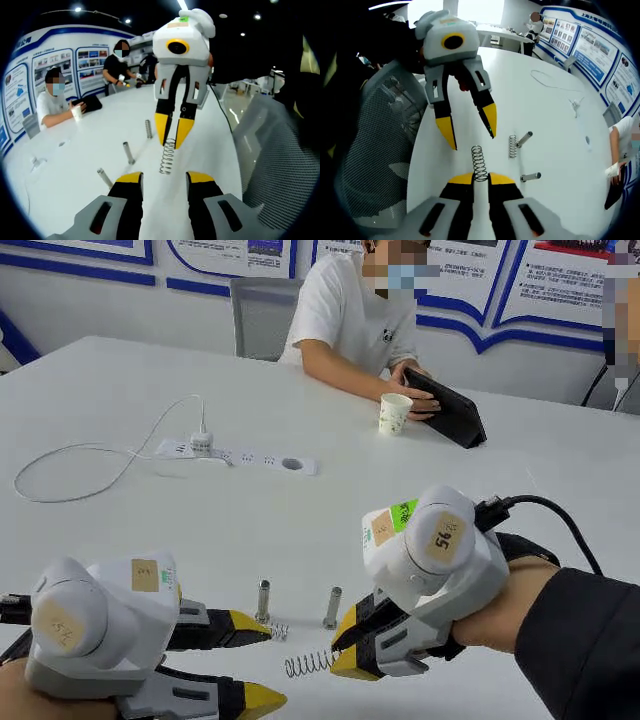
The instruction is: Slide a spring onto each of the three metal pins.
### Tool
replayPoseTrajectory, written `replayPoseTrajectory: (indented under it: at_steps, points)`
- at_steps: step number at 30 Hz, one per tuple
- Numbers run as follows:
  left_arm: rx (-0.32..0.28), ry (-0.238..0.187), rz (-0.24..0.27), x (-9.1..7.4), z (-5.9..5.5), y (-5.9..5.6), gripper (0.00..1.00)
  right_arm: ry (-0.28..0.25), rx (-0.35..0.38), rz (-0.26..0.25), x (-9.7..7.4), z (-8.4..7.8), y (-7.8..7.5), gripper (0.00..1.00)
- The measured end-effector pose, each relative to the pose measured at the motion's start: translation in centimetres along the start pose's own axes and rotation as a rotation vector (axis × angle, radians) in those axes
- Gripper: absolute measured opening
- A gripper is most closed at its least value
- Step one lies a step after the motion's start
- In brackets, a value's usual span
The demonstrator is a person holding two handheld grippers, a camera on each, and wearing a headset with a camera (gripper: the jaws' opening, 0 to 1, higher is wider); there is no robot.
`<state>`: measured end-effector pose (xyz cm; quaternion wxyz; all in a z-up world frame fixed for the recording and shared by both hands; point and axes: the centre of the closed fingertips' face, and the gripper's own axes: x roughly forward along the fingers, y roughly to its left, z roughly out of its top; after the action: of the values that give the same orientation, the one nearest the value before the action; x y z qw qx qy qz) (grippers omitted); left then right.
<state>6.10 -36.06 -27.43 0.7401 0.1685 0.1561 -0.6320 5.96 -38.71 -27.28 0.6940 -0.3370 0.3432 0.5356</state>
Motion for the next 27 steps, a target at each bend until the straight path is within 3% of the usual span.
replayPoseTrajectory:
  at_steps: [5, 17, 27]
  points:
    - [0.03, -0.004, -0.014, 0.3, 0.5, -0.5, 0.3, -0.003, -0.018, 0.004, -0.1, 0.8, 0.4, 0.11]
    - [0.077, 0.008, -0.026, 0.5, 0.4, -0.9, 0.12, -0.019, -0.042, 0.013, -0.5, 2.2, 1.2, 0.11]
    - [0.083, 0.009, -0.03, 0.5, 0.4, -1.0, 0.12, -0.065, -0.043, 0.015, -1.0, 3.8, 1.5, 0.11]
